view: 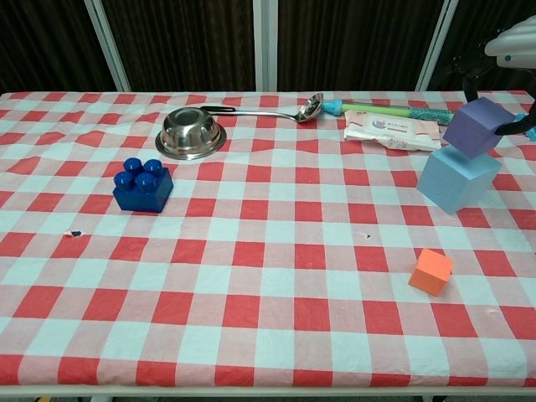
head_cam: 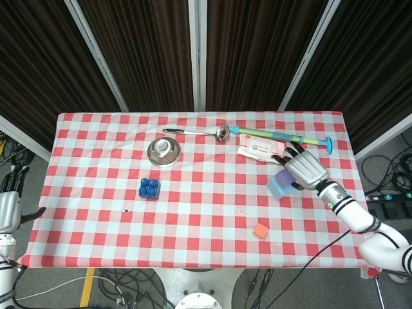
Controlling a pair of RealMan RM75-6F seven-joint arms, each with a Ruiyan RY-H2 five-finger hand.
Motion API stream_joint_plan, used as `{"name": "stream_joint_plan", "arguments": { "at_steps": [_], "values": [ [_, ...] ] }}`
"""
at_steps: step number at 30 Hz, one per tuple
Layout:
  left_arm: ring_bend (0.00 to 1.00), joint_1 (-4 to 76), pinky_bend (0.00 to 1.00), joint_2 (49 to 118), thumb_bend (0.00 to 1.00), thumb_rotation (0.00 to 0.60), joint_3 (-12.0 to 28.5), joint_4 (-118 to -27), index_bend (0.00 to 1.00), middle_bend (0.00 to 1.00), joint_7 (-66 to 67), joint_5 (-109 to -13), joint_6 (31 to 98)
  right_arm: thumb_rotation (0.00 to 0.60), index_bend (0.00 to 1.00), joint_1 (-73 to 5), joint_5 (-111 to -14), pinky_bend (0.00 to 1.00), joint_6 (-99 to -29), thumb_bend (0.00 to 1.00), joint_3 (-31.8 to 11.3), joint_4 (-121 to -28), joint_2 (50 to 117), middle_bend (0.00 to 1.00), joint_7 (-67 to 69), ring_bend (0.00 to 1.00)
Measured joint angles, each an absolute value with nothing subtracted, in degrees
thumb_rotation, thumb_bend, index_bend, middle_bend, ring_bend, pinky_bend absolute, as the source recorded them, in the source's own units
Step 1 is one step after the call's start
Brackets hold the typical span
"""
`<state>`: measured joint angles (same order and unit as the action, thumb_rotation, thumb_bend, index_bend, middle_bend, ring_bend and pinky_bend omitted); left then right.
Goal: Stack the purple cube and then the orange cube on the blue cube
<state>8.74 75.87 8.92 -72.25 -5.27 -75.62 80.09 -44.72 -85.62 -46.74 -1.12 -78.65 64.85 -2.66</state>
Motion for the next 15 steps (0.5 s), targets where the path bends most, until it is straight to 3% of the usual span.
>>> {"name": "stream_joint_plan", "arguments": {
  "at_steps": [15],
  "values": [
    [0.14,8.8,0.28,76.1,0.07,0.6,8.7,-72.0,0.14,0.17,-5.5,-75.7,79.7,0.6,0.13,-43.9,-84.6,0.07,-45.4,0.18,-1.0,-76.9,65.7,0.45,-1.2,0.14]
  ]
}}
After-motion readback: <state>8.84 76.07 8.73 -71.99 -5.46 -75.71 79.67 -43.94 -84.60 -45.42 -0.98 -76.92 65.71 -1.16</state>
